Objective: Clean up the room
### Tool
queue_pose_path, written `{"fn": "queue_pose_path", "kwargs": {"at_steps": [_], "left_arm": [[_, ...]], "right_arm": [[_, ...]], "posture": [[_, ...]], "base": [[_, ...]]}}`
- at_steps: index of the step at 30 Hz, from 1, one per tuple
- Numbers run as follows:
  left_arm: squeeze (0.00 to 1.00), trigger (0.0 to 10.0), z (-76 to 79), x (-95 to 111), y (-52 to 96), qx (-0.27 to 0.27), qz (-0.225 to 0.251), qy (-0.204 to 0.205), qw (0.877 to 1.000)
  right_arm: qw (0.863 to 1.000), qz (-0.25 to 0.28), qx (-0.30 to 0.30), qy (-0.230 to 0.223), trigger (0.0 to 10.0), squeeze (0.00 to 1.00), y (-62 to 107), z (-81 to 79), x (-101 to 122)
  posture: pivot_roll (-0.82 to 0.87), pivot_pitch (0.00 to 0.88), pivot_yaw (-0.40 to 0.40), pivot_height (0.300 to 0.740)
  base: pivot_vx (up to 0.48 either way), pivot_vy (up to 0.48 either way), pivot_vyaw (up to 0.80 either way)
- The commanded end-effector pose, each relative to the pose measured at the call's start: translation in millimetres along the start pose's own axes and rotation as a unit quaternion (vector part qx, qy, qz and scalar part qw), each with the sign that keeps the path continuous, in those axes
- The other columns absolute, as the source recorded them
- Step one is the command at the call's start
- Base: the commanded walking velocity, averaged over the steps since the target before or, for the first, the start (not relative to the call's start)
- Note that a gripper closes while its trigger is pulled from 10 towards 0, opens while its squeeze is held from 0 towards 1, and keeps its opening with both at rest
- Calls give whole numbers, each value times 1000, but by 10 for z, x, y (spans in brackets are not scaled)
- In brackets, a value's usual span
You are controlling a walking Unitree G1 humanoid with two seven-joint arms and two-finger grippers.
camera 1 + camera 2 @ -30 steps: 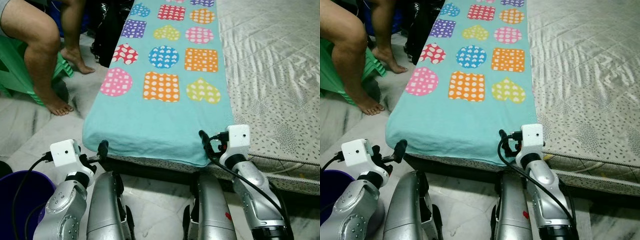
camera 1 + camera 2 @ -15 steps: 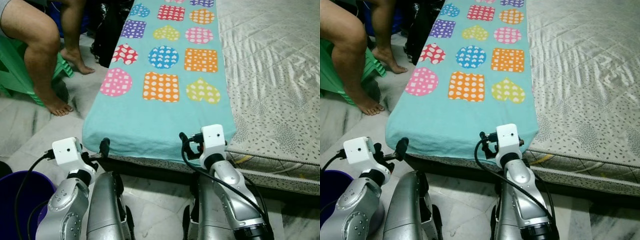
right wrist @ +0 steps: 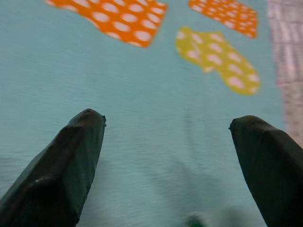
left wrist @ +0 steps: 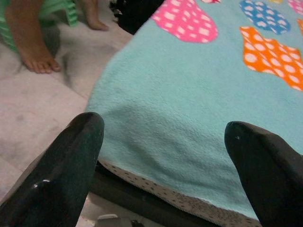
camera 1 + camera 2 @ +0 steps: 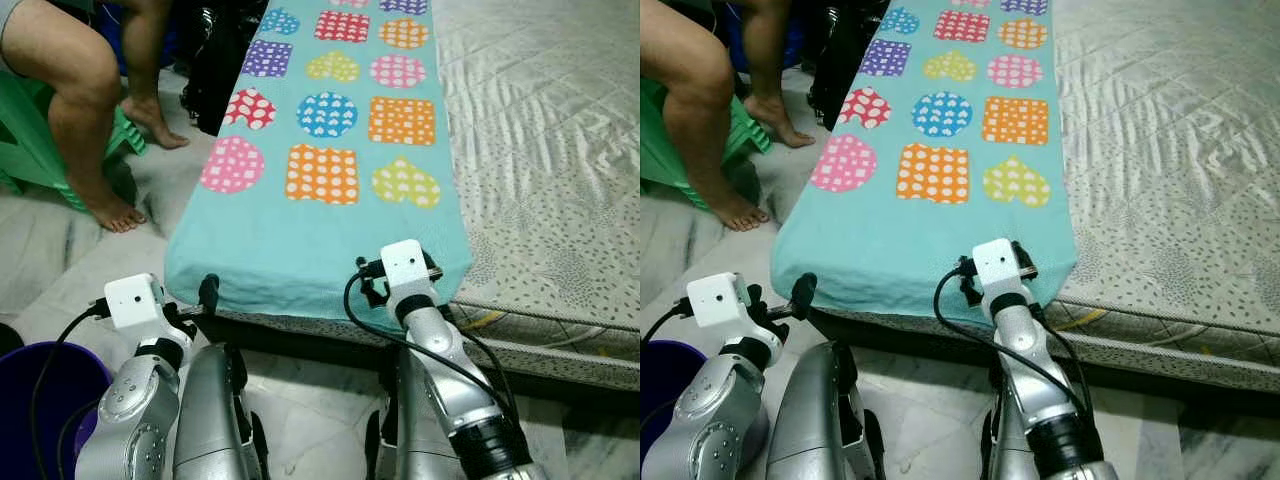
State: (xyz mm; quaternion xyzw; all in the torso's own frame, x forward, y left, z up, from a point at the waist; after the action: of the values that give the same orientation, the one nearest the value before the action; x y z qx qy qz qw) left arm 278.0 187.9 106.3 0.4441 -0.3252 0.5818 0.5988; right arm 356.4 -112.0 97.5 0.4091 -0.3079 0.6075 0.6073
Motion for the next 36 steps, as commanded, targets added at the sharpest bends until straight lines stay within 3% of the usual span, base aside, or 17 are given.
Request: {"fn": "queue_pose_path", "kwargs": {"at_steps": [1, 7, 11, 16, 29, 36], "left_arm": [[0, 10000, -49, -24, 9, 10, -3, -4, 1000], [0, 10000, -51, -22, 7, 12, -1, -5, 1000], [0, 10000, -62, -15, 10, 14, 0, -5, 1000], [0, 10000, -74, -10, 8, 15, 1, -6, 1000], [0, 10000, -90, -4, -3, 14, 1, -8, 1000], [0, 10000, -118, 11, -29, 14, 2, -9, 1000]], "right_arm": [[1000, -10, -14, 13, 10000, 0, -13, 51, -64], [996, -35, -55, 57, 10000, 0, -83, 331, -240], [991, -57, -86, 85, 10000, 0, -43, 626, -438], [986, -73, -101, 109, 10000, 0, 51, 841, -628], [977, -101, -91, 162, 10000, 0, 422, 1096, -1015], [972, -102, -100, 186, 10000, 0, 499, 1282, -1015]], "posture": [[17, 185, 4, 535], [17, 185, 4, 535], [21, 191, -1, 535], [16, 192, 0, 535], [8, 193, 5, 535], [0, 189, 7, 535]], "base": [[0, 0, 0], [0, 0, 0], [0, 0, 0], [0, 0, 0], [0, 0, 0], [0, 0, 0]]}}
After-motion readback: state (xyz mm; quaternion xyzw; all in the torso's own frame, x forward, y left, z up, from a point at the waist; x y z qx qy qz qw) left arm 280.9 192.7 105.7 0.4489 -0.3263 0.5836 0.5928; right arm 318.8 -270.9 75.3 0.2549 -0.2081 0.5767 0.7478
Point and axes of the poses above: a point about 5 cm out from each wrist's last joint towards the gripper, its own y axis pointing back from the gripper into the wrist, its own x axis along the axis of the wrist's last joint, z = x × y, the point moved 3 cm from there along -y, pointing out of the wrist towards the gripper, and after that the axes turned 8 degrees about y, right-handed, at the moved point
